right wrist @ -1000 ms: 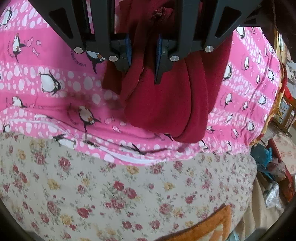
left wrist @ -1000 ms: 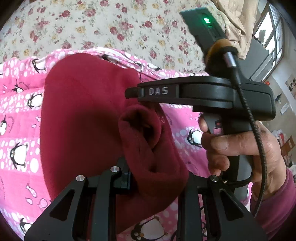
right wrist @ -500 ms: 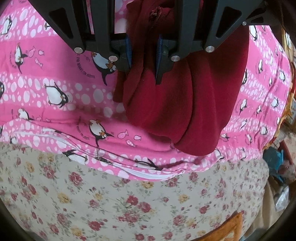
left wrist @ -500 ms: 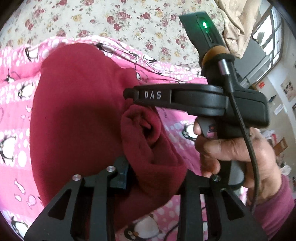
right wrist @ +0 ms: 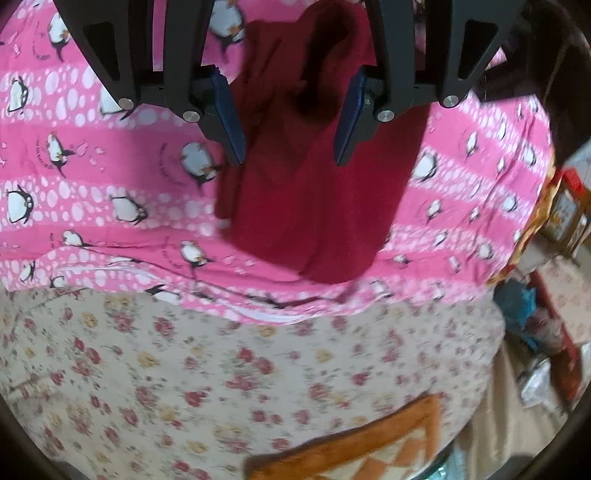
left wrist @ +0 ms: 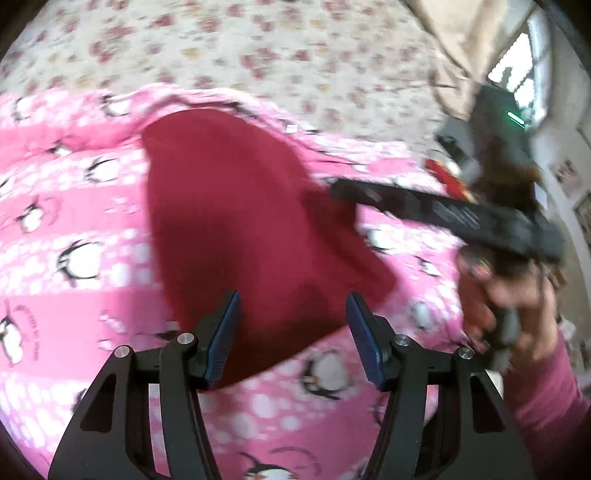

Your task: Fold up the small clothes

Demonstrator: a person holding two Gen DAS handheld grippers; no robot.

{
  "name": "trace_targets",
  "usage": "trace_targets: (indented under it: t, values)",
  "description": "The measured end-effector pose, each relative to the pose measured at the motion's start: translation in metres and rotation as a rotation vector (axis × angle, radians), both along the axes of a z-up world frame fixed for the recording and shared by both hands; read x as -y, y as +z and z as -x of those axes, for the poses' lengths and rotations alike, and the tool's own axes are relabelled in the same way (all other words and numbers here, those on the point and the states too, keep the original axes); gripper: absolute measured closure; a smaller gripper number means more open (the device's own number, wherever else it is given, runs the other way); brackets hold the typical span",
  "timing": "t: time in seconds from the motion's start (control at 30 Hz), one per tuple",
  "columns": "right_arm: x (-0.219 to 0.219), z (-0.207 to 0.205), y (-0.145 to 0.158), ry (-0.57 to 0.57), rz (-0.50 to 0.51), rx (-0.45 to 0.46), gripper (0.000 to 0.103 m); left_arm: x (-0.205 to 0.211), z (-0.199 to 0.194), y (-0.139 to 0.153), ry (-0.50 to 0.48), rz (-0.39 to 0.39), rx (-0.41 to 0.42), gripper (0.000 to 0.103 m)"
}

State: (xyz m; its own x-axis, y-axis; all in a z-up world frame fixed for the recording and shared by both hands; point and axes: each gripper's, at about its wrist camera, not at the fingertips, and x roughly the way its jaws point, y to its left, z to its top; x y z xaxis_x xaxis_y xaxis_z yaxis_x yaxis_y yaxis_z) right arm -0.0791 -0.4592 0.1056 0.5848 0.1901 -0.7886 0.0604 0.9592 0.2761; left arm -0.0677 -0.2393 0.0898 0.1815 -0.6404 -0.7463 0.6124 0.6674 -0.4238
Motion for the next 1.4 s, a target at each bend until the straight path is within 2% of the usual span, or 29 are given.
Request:
trace_targets:
  t: [0.07,0.1,0.13,0.17,0.27,0.4,0.53,0.6,0.67,0.73,0.83,0.93,1.03,1.13,1.23,1.27,1.3,1.33,1.37,1.4]
  values:
    - [-0.010,0.004,-0.006,0.020,0.011,-0.011,0.057,-0.003,-0.005,-0.008,0.033,-0.022,-0.009,0.044]
    - [-0.014,0.005,-0.011,0.017,0.038,-0.021,0.062,-0.005,-0.006,-0.012,0.043,-0.028,-0.008,0.044]
    - [-0.017,0.006,-0.016,0.010,0.082,-0.031,0.072,-0.004,-0.006,-0.016,0.051,-0.041,0.001,0.044]
    - [-0.019,0.008,-0.021,0.006,0.123,-0.042,0.077,-0.005,-0.004,-0.017,0.052,-0.050,0.010,0.044]
    - [-0.011,0.018,-0.040,-0.007,0.105,-0.072,0.081,-0.002,0.001,-0.024,0.032,-0.073,0.044,0.044]
    - [-0.006,0.033,-0.060,-0.025,0.073,-0.091,0.081,0.002,0.005,-0.025,0.027,-0.106,0.074,0.044]
    - [-0.003,0.041,-0.052,-0.032,0.048,-0.080,0.081,0.002,0.004,-0.025,0.033,-0.115,0.085,0.044]
    - [0.004,0.044,-0.041,-0.067,-0.012,-0.048,0.080,0.001,0.003,-0.026,0.040,-0.110,0.082,0.044]
    - [0.009,0.046,-0.029,-0.107,-0.046,-0.011,0.059,0.001,0.002,-0.027,0.042,-0.112,0.083,0.044]
    - [0.010,0.044,-0.018,-0.139,-0.037,0.032,0.052,0.001,0.002,-0.027,0.040,-0.113,0.085,0.043]
    - [0.005,0.027,-0.016,-0.143,-0.011,0.018,0.052,0.002,0.002,-0.028,0.043,-0.112,0.083,0.043]
    - [0.002,0.007,-0.032,-0.147,-0.007,-0.032,0.052,0.002,0.003,-0.027,0.040,-0.116,0.087,0.043]
    - [-0.001,0.003,-0.052,-0.121,0.000,-0.066,0.068,0.001,0.002,-0.027,0.031,-0.102,0.072,0.043]
    - [-0.007,0.015,-0.057,-0.100,0.057,-0.045,0.070,-0.004,-0.004,-0.023,0.020,-0.063,0.039,0.043]
    - [0.001,0.019,-0.053,-0.093,0.017,-0.035,0.070,-0.015,-0.017,-0.019,0.053,0.014,0.003,0.042]
    - [0.007,0.020,-0.051,-0.102,-0.007,-0.018,0.061,-0.020,-0.022,-0.019,0.074,0.037,-0.004,0.041]
    - [0.012,0.020,-0.050,-0.117,-0.026,-0.004,0.052,-0.022,-0.025,-0.019,0.090,0.048,-0.008,0.033]
    - [0.019,0.020,-0.049,-0.140,-0.039,0.007,0.034,-0.026,-0.030,-0.020,0.109,0.069,-0.018,0.029]
    - [0.026,0.020,-0.049,-0.165,-0.057,0.019,0.026,-0.029,-0.033,-0.022,0.122,0.091,-0.031,0.028]
    - [0.030,0.018,-0.051,-0.176,-0.081,0.025,0.026,-0.032,-0.039,-0.025,0.135,0.120,-0.054,0.028]
